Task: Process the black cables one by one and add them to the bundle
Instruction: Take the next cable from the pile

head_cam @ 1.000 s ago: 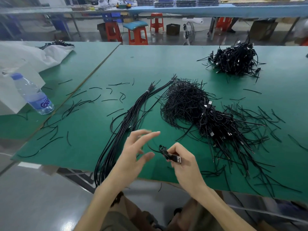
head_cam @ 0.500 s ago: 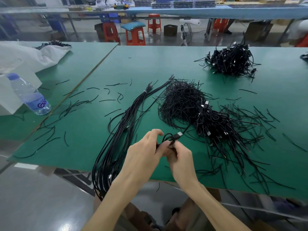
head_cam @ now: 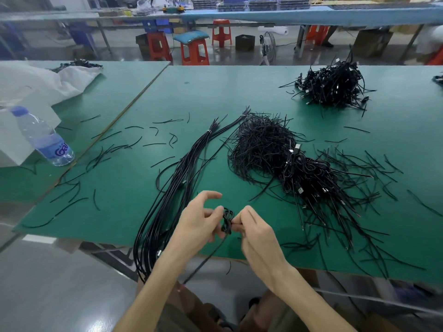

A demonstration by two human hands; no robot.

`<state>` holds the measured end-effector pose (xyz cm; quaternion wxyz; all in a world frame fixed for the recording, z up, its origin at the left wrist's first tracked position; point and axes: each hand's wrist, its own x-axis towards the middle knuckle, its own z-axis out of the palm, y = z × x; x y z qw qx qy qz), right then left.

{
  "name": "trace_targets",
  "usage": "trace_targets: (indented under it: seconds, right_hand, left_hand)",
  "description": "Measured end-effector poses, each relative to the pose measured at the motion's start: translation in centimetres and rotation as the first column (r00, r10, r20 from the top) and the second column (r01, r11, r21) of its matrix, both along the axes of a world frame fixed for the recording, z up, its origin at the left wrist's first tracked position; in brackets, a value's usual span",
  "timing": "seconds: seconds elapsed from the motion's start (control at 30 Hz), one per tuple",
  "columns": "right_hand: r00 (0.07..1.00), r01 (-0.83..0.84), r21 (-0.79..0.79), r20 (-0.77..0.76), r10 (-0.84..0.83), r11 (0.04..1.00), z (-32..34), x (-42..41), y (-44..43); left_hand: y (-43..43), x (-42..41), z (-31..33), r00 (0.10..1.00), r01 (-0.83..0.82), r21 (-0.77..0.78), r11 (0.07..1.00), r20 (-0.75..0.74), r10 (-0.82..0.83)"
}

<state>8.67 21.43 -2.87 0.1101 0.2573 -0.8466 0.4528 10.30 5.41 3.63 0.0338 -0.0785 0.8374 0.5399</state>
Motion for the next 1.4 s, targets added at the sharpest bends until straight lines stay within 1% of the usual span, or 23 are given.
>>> trace_targets:
  seconds: [0.07, 0.13, 0.2, 0.23, 0.27, 0.33, 0.37, 0.43, 0.5, 0.53, 0.57, 0.67, 0.73, 0.83, 0.93, 0.97, 1.03, 1.13, 1.23, 1.27, 1.33, 1.4]
  right_hand:
    - [1.0, 0.017, -0.014, 0.011, -0.017, 1.0, 0.0, -0.2, 0.0]
    - [0.991, 0.062, -0.088, 0.12, -0.051, 0.994, -0.2, -0.4, 0.0]
    - [0.976, 0.106, -0.148, 0.203, -0.075, 0.983, -0.4, -0.5, 0.0]
    - [0.973, 0.12, -0.147, 0.213, -0.087, 0.982, -0.3, -0.5, -0.1]
    - [0.973, 0.126, -0.146, 0.209, -0.094, 0.981, -0.2, -0.3, -0.1]
    - [0.981, 0.128, -0.09, 0.158, -0.113, 0.988, 0.1, -0.1, -0.2]
    - [0.984, 0.126, -0.048, 0.13, -0.119, 0.991, 0.2, 0.0, -0.3]
    - [0.991, 0.107, 0.024, 0.077, -0.108, 0.994, 0.4, 0.1, -0.4]
    - [0.995, 0.103, 0.098, 0.0, -0.103, 0.99, 0.6, 0.0, -0.5]
    - [0.994, 0.108, 0.139, -0.043, -0.103, 0.984, 0.8, 0.0, -0.4]
    - [0.992, 0.111, 0.169, -0.081, -0.098, 0.979, 1.0, 0.0, -0.4]
    - [0.986, 0.122, 0.191, -0.132, -0.097, 0.974, 1.3, 0.1, -0.1]
    - [0.984, 0.123, 0.189, -0.149, -0.096, 0.974, 1.0, 0.1, 0.0]
    - [0.985, 0.105, 0.187, -0.153, -0.077, 0.977, 0.2, -0.1, 0.3]
    - [0.977, 0.11, 0.182, -0.199, -0.073, 0.977, 0.0, 0.0, 0.5]
    - [0.971, 0.117, 0.194, -0.228, -0.071, 0.974, 0.0, 0.0, 0.5]
    - [0.956, 0.131, 0.211, -0.284, -0.067, 0.969, 0.2, 0.1, 0.7]
    - [0.934, 0.177, 0.238, -0.346, -0.087, 0.955, 0.6, 0.4, 1.3]
    - [0.945, 0.193, 0.23, -0.304, -0.118, 0.954, 1.6, 0.6, 2.2]
    - [0.947, 0.194, 0.26, -0.3, -0.111, 0.946, 1.9, 0.7, 2.6]
    - [0.923, 0.208, 0.388, -0.383, -0.049, 0.898, 2.7, 0.7, 3.5]
    - [0.896, 0.197, 0.434, -0.445, 0.019, 0.879, 3.3, 0.6, 4.3]
  left_hand:
    - [-0.5, 0.1, 0.2, 0.987, 0.154, 0.052, 0.987, -0.049, -0.151]
    - [-0.8, 0.3, 0.0, 0.953, 0.295, 0.039, 0.955, -0.082, -0.291]
    - [-1.0, 0.2, -0.4, 0.927, 0.37, -0.012, 0.929, -0.067, -0.37]
    - [-1.0, 0.1, -0.7, 0.922, 0.378, -0.082, 0.922, -0.056, -0.383]
    - [-0.9, 0.1, -1.0, 0.925, 0.361, -0.173, 0.917, -0.058, -0.375]
    - [-0.7, 0.0, -1.1, 0.946, 0.253, -0.379, 0.89, -0.094, -0.309]
    - [-0.5, 0.0, -0.9, 0.954, 0.209, -0.476, 0.854, -0.094, -0.285]
    - [-0.1, -0.1, -0.7, 0.964, 0.171, -0.631, 0.757, -0.051, -0.261]
    - [0.2, -0.1, -0.7, 0.972, 0.146, -0.73, 0.667, -0.021, -0.236]
    - [0.3, -0.1, -0.8, 0.975, 0.133, -0.761, 0.635, -0.016, -0.223]
    - [0.4, -0.2, -0.8, 0.976, 0.126, -0.771, 0.625, -0.018, -0.219]
    - [0.5, -0.5, -1.1, 0.973, 0.149, -0.723, 0.675, -0.013, -0.229]
    - [0.3, -0.6, -1.3, 0.973, 0.196, -0.639, 0.744, 0.034, -0.228]
    - [0.3, -0.9, -1.9, 0.964, 0.261, -0.412, 0.873, 0.166, -0.21]
    - [0.6, -1.1, -2.7, 0.956, 0.229, -0.192, 0.954, 0.229, -0.183]
    - [0.7, -1.2, -2.8, 0.95, 0.22, -0.144, 0.965, 0.257, -0.178]
    - [1.1, -1.4, -2.9, 0.937, 0.222, -0.113, 0.968, 0.298, -0.18]
    - [1.3, -1.5, -2.7, 0.95, 0.227, -0.181, 0.957, 0.259, -0.176]
    - [1.3, -1.5, -2.1, 0.941, 0.285, -0.185, 0.941, 0.238, -0.238]
    - [1.2, -1.5, -1.9, 0.933, 0.317, -0.177, 0.932, 0.235, -0.273]
    - [1.1, -1.6, -1.6, 0.91, 0.381, -0.158, 0.911, 0.235, -0.341]
    - [1.0, -1.8, -1.2, 0.885, 0.438, -0.125, 0.89, 0.235, -0.403]
